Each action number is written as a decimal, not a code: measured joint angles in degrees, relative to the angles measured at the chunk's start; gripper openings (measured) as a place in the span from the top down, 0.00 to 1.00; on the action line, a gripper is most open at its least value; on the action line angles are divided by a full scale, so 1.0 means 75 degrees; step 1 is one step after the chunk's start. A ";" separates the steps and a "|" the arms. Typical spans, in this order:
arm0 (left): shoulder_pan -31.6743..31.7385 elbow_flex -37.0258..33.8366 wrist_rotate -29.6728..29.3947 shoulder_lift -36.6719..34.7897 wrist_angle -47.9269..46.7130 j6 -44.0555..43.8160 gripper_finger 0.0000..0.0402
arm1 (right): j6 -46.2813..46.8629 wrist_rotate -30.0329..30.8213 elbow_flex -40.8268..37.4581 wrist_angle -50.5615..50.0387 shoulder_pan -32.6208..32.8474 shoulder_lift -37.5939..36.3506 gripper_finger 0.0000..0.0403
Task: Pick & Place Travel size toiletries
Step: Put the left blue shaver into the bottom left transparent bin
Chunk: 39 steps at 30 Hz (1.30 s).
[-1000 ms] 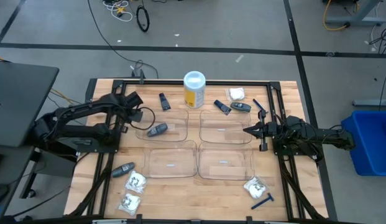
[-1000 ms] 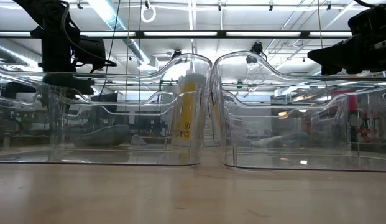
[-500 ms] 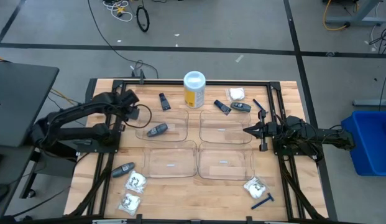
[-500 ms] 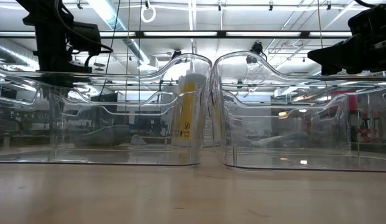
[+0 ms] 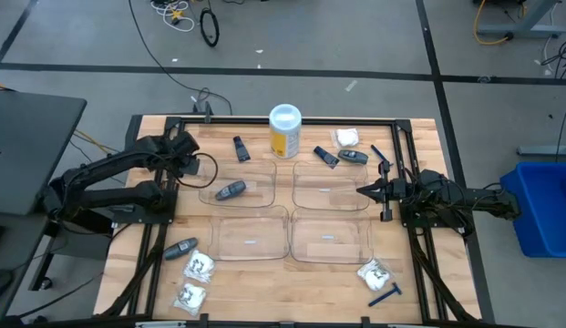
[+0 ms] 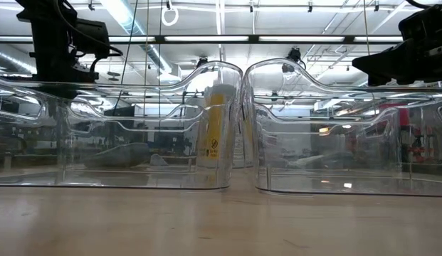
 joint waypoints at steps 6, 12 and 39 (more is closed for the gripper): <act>0.0000 0.0726 0.0003 0.0003 -0.0087 -0.0188 0.89 | 0.0000 0.0002 0.0003 0.0002 0.0002 0.0000 0.97; -0.0003 0.1411 0.0384 0.0008 -0.0055 -0.0512 0.89 | 0.0000 0.0002 0.0000 0.0001 0.0002 0.0000 0.97; -0.0790 0.1656 0.2048 0.0127 0.1155 -0.1896 0.89 | 0.0000 0.0002 0.0000 0.0001 0.0002 0.0000 0.97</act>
